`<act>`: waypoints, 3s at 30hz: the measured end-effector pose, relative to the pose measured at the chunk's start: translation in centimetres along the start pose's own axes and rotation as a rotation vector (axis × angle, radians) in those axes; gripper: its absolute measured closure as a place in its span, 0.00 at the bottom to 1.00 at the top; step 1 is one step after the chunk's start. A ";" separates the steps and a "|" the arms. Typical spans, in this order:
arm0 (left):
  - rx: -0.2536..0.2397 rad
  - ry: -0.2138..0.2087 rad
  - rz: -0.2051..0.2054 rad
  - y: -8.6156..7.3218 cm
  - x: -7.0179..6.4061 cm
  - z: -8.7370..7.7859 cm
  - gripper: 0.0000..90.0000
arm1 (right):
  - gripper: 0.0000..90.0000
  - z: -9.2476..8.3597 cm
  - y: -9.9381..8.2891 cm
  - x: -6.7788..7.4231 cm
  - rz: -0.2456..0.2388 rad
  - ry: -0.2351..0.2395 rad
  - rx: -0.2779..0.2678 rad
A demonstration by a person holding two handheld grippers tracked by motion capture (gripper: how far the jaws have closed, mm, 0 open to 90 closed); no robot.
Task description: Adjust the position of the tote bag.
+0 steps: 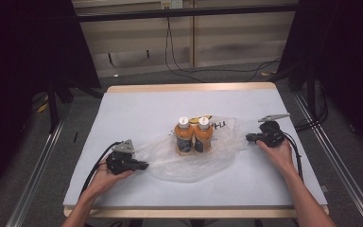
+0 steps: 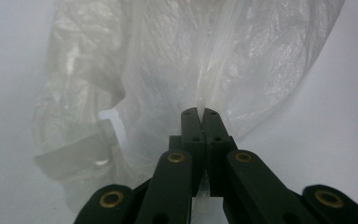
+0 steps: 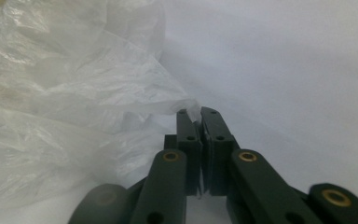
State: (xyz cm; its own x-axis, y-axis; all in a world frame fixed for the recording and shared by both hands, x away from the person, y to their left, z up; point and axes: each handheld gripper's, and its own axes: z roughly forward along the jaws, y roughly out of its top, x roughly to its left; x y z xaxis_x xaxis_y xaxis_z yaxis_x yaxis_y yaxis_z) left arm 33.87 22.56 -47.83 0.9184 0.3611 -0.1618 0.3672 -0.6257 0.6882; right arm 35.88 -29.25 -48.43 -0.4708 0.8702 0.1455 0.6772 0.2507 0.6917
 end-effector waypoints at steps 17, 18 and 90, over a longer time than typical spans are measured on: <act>-0.174 -0.005 -0.008 2.7 -1.8 -2.9 0.53 | 0.39 -5.7 1.4 2.3 -0.058 0.056 -0.218; -0.180 0.002 -0.004 2.8 -1.7 -3.3 0.53 | 0.38 -6.0 1.4 2.4 -0.058 0.055 -0.221; 0.221 0.148 0.206 7.8 1.0 5.2 1.00 | 1.00 3.1 4.5 7.1 -0.390 0.082 0.252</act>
State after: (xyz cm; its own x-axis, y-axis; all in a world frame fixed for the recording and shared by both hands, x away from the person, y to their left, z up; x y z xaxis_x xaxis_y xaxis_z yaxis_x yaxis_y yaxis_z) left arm 38.48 14.43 -46.29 0.9511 0.2980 0.0806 0.2141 -0.8248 0.5234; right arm 37.39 -20.66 -46.45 -0.7535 0.6568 -0.0281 0.5527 0.6560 0.5140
